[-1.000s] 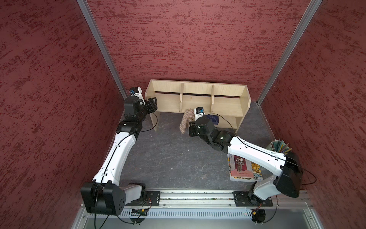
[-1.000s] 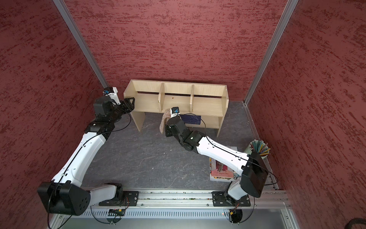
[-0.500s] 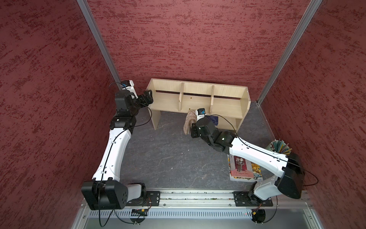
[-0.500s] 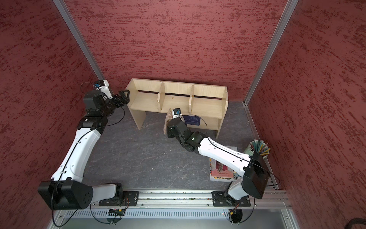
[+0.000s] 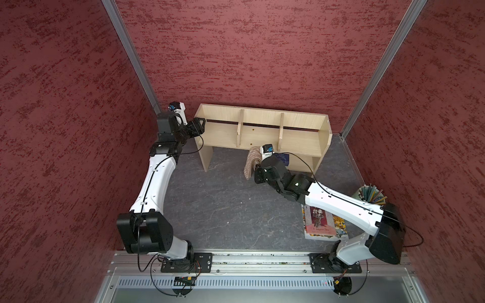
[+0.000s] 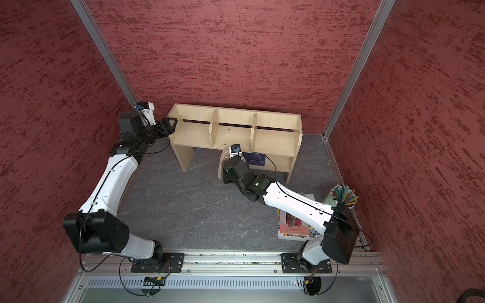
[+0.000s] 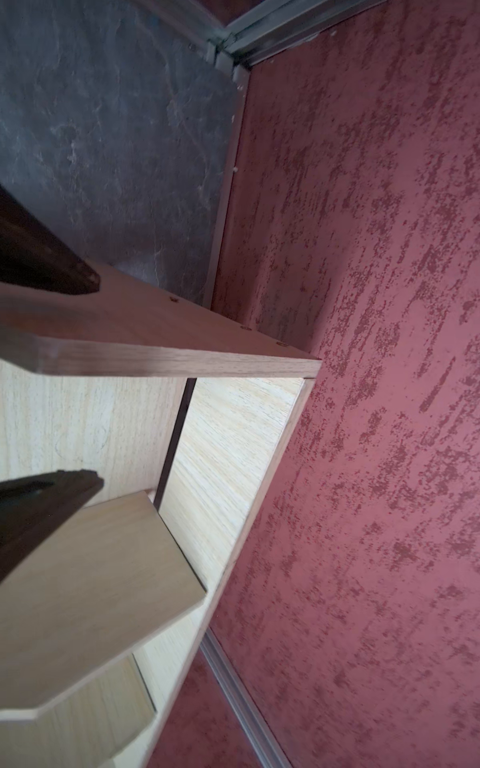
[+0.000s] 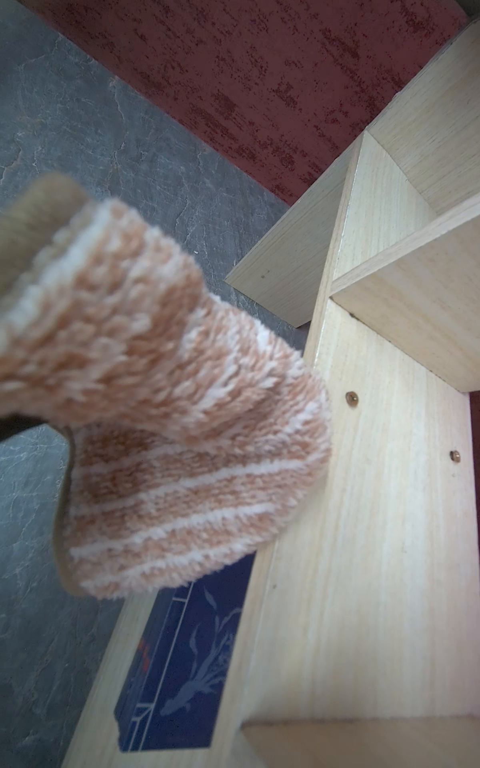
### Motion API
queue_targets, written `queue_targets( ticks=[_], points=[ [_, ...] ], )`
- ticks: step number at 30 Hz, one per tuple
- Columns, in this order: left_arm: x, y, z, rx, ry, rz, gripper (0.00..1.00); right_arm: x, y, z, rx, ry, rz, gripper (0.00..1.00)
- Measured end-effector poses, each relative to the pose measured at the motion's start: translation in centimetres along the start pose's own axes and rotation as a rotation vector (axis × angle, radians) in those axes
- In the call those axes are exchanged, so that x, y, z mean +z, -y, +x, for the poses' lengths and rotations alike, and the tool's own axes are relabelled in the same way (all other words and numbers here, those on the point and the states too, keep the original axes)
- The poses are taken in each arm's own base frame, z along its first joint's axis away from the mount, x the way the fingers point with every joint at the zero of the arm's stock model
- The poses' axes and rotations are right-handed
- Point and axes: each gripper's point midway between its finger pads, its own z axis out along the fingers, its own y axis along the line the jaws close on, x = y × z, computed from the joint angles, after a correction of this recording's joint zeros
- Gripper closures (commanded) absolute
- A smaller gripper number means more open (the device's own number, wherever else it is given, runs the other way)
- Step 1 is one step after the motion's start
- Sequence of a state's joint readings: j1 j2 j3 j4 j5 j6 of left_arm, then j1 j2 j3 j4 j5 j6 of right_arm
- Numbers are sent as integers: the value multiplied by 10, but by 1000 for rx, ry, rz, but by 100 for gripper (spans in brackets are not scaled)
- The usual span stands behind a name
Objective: Wipe the bookshelf clean with a cloth
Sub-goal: Hold the shelf at the center of the board.
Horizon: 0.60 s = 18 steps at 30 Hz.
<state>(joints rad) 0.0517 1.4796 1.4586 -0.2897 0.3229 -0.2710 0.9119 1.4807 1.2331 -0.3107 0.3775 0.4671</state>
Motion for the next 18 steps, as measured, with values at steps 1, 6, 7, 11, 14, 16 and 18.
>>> queue_targets(
  ticks=[1,6,7,11,14,16,18],
  points=[
    [1,-1,1,5,2,-10,57,-1,1,1,0,-2,0,100],
    [2,-12,5,48,27,-83,75,-5,2,0,9,3,-5,100],
    [0,-12,5,69,33,-93,78,-5,2,-1,6,3,-4,100],
    [-9,-8,10,166,42,-113,95,-4,0,-10,-15,10,19,100],
    [-18,-5,13,170,43,-121,100,3,-10,-24,-19,28,12,100],
    [-22,-4,16,174,43,-129,100,12,-21,-31,-18,33,-6,100],
    [-25,-4,18,182,45,-133,100,24,-33,-33,-18,28,-33,100]
  ],
)
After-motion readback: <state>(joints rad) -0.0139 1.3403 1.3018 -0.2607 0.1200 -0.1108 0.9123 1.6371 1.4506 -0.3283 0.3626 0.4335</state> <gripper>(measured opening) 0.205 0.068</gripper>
